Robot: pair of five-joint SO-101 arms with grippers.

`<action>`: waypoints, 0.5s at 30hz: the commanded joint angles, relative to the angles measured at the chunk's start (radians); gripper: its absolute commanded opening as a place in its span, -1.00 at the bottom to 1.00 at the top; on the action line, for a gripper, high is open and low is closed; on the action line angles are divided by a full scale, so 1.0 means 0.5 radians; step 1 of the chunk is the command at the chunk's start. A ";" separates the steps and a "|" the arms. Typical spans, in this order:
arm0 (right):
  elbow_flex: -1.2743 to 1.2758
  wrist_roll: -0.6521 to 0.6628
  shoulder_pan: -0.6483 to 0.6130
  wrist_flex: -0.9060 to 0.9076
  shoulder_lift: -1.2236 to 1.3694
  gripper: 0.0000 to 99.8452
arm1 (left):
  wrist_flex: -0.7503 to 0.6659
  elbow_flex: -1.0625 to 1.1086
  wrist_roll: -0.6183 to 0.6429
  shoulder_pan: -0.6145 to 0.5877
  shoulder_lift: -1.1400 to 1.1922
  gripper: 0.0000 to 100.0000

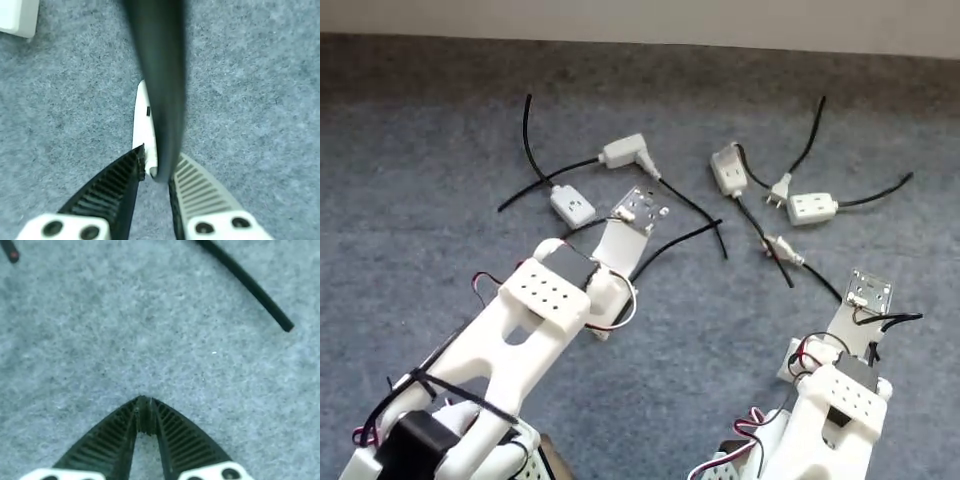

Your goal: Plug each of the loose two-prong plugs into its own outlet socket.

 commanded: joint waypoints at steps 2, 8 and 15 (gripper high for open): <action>0.002 0.003 0.002 -0.029 -0.029 -0.98 | -0.031 0.044 0.018 0.035 0.005 -0.98; 0.002 0.003 0.002 -0.029 -0.029 -0.98 | -0.092 0.094 0.015 -0.152 0.084 -0.92; 0.002 0.003 0.002 -0.026 -0.029 -0.98 | 0.169 -0.422 -0.098 -0.253 0.867 -0.91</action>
